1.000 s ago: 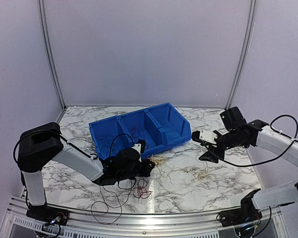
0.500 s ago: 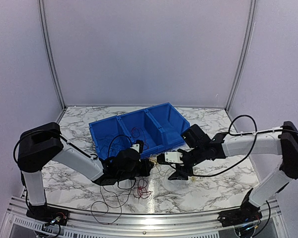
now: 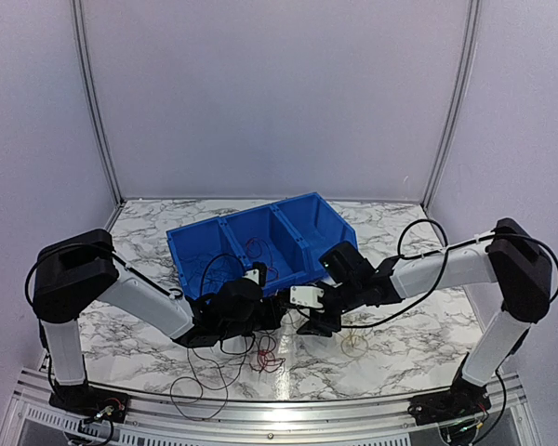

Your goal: Untangle the cables

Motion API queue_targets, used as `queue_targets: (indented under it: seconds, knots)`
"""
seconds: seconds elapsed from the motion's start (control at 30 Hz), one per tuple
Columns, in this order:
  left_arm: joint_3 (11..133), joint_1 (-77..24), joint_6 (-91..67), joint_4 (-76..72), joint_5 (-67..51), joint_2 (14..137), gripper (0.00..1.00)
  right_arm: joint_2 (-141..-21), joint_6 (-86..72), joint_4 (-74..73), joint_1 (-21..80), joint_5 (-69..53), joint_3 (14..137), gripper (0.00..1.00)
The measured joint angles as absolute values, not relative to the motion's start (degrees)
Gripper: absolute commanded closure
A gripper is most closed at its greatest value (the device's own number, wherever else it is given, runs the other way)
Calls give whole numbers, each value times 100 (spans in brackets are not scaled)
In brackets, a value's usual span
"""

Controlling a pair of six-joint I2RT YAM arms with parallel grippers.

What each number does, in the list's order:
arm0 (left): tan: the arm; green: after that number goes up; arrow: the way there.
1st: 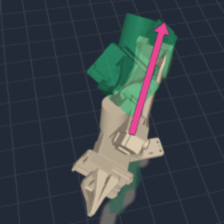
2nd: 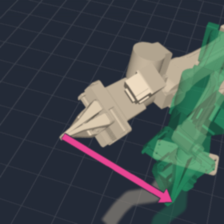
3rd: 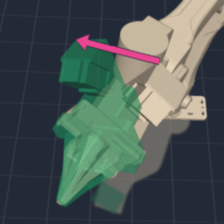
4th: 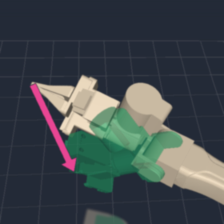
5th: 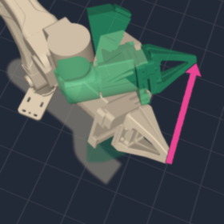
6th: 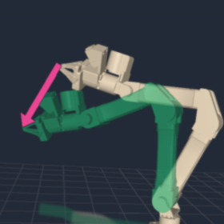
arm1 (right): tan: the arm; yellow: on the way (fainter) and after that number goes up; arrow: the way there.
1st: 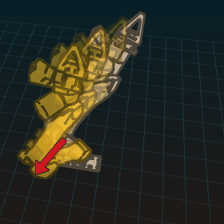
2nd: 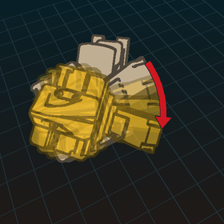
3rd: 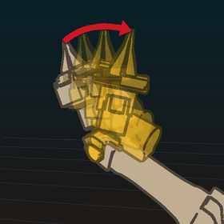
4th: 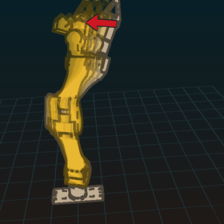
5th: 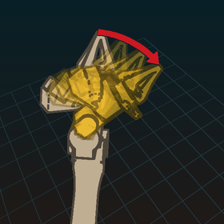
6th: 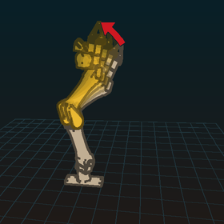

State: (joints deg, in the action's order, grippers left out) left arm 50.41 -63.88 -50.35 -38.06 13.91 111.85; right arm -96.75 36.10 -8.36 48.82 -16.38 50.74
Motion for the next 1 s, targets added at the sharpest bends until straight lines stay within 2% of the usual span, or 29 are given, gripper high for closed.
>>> queue_targets:
  seconds: [0.17,0.33,0.47,0.6,0.83,1.0]
  knots:
    - [5035,-6386,-5164,-3758,1411,11185,100,-9817,3579,-545,4893,-1662,5098,44]
    - [4934,-6377,-5236,-3662,1522,11185,100,-10073,3581,-506,4897,-1802,5168,60]
    - [4893,-6377,-5251,-3640,1592,11183,100,-10175,3621,-556,4897,-1898,5168,75]
    - [4862,-6379,-5256,-3634,1614,11181,100,-10232,3667,-690,4899,-1942,5210,99]
    - [4729,-6388,-5275,-3660,1664,11080,100,-10215,3658,-1055,4807,-1959,5345,100]
    - [4705,-6388,-5299,-3701,1658,11050,100,-9205,3732,-1833,4416,-1909,5328,100]
